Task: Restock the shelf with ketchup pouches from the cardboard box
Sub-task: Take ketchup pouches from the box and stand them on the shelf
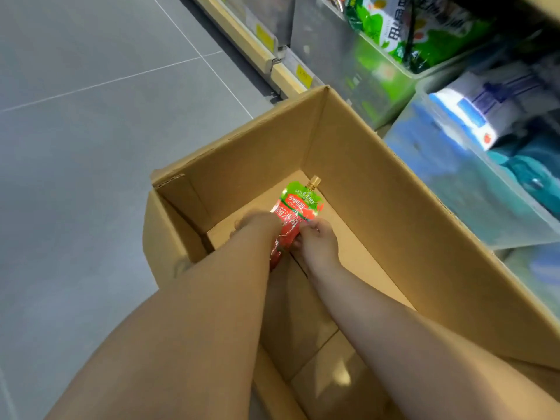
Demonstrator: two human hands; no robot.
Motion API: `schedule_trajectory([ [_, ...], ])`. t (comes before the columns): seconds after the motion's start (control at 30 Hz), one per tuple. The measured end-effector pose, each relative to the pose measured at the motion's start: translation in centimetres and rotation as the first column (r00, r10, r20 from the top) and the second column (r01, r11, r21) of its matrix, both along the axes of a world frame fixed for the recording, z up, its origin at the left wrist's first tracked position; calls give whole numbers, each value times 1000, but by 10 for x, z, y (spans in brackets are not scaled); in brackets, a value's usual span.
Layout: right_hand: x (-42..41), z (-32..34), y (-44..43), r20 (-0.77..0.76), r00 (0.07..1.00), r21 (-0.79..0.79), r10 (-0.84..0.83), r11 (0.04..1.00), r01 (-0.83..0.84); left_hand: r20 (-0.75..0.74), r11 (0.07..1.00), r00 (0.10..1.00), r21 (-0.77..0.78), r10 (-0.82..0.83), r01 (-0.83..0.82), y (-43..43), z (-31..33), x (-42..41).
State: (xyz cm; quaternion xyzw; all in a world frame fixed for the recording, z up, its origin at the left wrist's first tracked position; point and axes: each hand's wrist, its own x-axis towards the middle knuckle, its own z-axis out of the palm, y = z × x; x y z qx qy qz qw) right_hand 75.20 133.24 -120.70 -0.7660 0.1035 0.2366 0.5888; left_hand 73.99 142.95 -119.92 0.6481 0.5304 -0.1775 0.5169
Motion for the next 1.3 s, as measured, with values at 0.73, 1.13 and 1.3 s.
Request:
schedule_trajectory([
  [0.73, 25, 211, -228, 437, 896, 119, -81, 992, 31, 702, 804, 393, 512, -594, 301, -150, 196, 19],
  [1.13, 20, 310, -338, 566, 810, -76, -153, 969, 237, 762, 821, 343, 416, -549, 391, -262, 299, 59],
  [1.3, 36, 342, -373, 626, 746, -118, -230, 917, 381, 680, 733, 302, 529, -668, 429, -305, 340, 91],
])
